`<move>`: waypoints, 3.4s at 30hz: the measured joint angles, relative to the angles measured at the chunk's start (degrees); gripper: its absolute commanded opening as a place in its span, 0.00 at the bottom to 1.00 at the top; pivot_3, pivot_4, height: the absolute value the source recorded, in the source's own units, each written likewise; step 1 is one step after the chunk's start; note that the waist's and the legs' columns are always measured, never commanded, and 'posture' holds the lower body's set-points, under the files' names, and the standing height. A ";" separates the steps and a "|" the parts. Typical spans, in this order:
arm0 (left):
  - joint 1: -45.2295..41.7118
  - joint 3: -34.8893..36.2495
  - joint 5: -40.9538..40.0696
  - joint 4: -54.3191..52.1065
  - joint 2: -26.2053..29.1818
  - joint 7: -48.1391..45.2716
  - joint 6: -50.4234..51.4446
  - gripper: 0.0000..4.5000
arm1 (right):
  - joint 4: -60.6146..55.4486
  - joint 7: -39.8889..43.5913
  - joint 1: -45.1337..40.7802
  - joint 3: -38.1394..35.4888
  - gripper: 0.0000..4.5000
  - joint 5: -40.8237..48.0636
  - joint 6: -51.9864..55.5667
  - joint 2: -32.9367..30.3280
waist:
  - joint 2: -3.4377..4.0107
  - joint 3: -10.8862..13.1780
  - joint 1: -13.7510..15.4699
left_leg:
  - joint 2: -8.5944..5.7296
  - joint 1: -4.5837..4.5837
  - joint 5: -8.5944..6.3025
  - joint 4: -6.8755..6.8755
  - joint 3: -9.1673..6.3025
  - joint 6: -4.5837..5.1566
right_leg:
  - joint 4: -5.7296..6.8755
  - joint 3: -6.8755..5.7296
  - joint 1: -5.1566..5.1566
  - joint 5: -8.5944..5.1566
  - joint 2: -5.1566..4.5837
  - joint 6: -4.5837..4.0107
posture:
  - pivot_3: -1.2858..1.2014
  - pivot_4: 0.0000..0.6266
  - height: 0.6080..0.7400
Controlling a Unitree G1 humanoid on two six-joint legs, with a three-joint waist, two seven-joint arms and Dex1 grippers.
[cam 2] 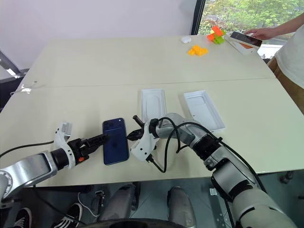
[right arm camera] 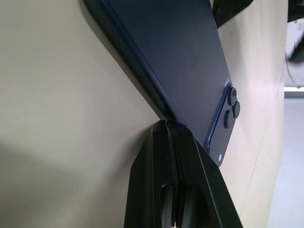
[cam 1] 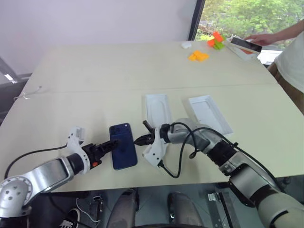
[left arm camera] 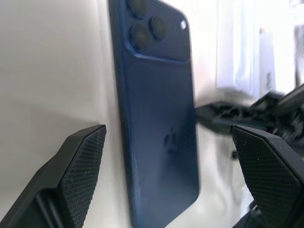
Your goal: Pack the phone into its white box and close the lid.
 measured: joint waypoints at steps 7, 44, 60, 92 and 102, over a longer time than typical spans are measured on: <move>-1.64 -0.85 0.06 2.21 -0.02 1.22 0.12 0.98 | 3.52 -1.11 -0.75 0.05 0.00 -1.11 0.71 2.51 | 0.03 -0.03 -0.60 | 0.21 0.75 -0.05 0.18 0.06 -0.09 | -0.03 -0.04 0.45 0.05 -0.18 -0.12 | 0.52 0.24 1.00; -5.56 0.14 2.62 -1.17 -8.08 15.80 -2.48 0.98 | 6.55 -4.95 -0.54 -0.07 0.00 -3.31 -0.68 4.71 | -0.07 -0.15 -1.75 | 0.19 0.82 -0.05 -0.02 -0.06 -0.12 | 0.02 -0.12 0.45 0.08 -0.13 -0.14 | 0.52 0.24 1.00; -4.01 0.23 2.17 -1.92 -5.06 14.53 0.05 0.98 | 7.02 -5.16 -0.70 -0.06 0.00 -3.30 -1.16 5.13 | -0.07 -0.15 -1.90 | 0.22 0.82 -0.06 -0.07 -0.06 -0.12 | 0.02 -0.11 0.40 0.07 -0.11 -0.13 | 0.52 0.24 1.00; -0.92 -1.88 -0.03 -4.57 0.80 4.66 0.06 0.98 | 6.00 -3.97 -0.26 0.45 0.00 -2.12 0.02 6.27 | -0.17 -0.12 -1.70 | 0.94 0.69 -0.36 -0.08 0.14 -0.64 | -0.03 -0.01 0.11 0.08 0.58 -0.16 | 0.52 0.24 1.00; 0.44 0.02 -0.02 -5.01 0.60 3.19 -1.30 0.70 | 5.94 -3.92 -0.26 0.54 0.00 -1.99 0.06 6.18 | -0.16 -0.12 -1.69 | 0.94 0.69 -0.37 -0.08 0.17 -0.64 | -0.03 0.01 0.12 0.08 0.60 -0.16 | 0.52 0.24 1.00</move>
